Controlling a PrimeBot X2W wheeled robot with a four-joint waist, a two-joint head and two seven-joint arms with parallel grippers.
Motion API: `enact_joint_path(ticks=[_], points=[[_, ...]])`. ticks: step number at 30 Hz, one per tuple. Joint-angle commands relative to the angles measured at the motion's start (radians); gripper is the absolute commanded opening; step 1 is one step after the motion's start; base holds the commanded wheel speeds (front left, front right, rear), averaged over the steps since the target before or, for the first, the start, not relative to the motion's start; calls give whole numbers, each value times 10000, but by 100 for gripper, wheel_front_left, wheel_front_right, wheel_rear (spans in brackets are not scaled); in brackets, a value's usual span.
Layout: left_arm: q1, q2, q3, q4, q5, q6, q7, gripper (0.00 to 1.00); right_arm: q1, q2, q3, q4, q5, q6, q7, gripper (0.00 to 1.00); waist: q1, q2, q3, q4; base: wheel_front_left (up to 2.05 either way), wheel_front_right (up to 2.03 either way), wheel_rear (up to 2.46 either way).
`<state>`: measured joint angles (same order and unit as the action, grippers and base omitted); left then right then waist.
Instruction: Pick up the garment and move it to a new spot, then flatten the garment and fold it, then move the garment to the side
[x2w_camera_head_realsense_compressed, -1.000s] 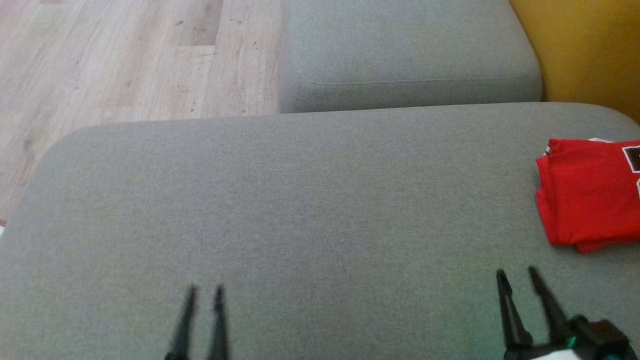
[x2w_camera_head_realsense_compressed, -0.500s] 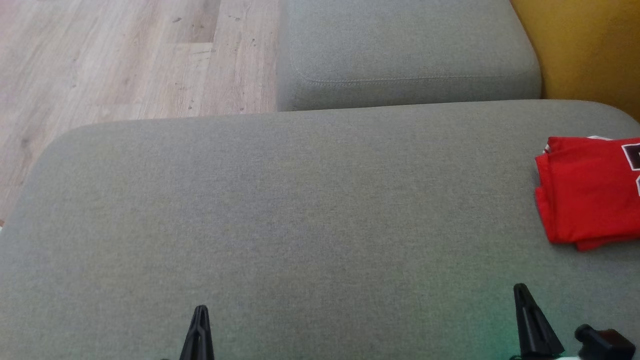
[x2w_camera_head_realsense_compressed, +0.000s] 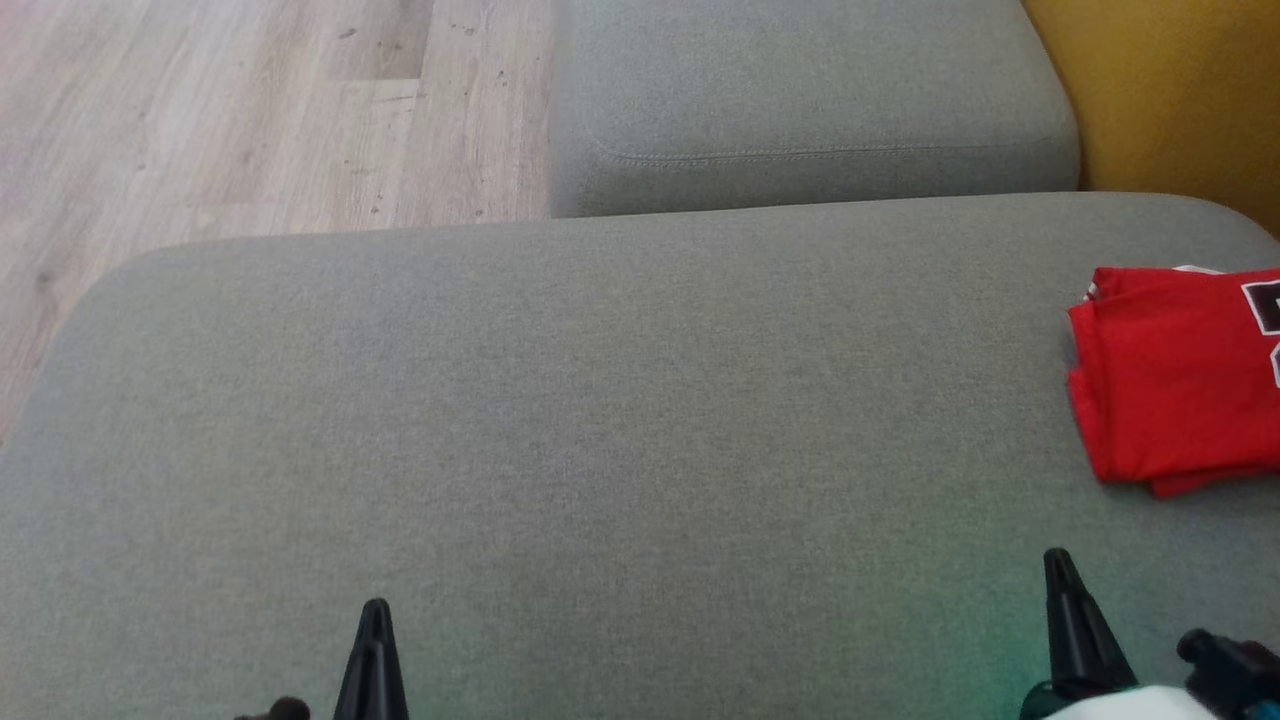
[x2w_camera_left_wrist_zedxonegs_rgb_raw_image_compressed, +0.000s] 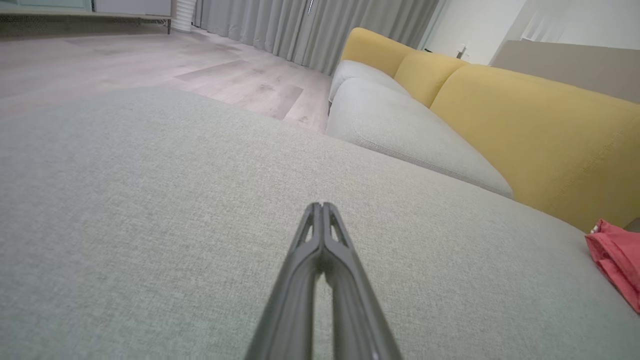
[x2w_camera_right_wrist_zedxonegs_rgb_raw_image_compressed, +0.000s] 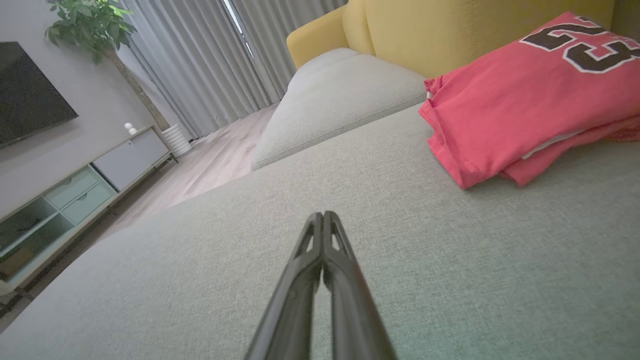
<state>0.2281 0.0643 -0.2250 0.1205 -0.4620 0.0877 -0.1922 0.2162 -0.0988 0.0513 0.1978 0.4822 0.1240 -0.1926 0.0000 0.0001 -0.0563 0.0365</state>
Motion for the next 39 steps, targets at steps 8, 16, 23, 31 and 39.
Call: enact_joint_path(ticks=[8, 16, 23, 31, 39], points=[[-695, 130, 362, -144, -1081, -212, 187, 0, -675, -39, -137, -242, 1062, 18, 235, 0, 0, -1, 47, -28, 0, 0, 0], [-921, 157, 559, -41, -2051, -386, 382, 0, -896, -31, -218, -184, 2002, 23, 441, 0, 0, -1, 95, -58, 0, 0, 0], [-1120, 175, 738, 58, -2897, -538, 559, 0, -1090, -19, -294, -132, 2822, 26, 626, 0, 0, -1, 138, -84, 0, 0, 0], [-1349, 190, 951, 176, -3857, -712, 768, 0, -1312, -2, -387, -72, 3754, 31, 843, 0, 0, -1, 186, -113, 0, 0, 0], [-1580, 200, 1170, 298, -4812, -885, 983, 0, -1535, 20, -486, -11, 4682, 35, 1064, 0, 0, -1, 234, -143, 0, 0, 0]])
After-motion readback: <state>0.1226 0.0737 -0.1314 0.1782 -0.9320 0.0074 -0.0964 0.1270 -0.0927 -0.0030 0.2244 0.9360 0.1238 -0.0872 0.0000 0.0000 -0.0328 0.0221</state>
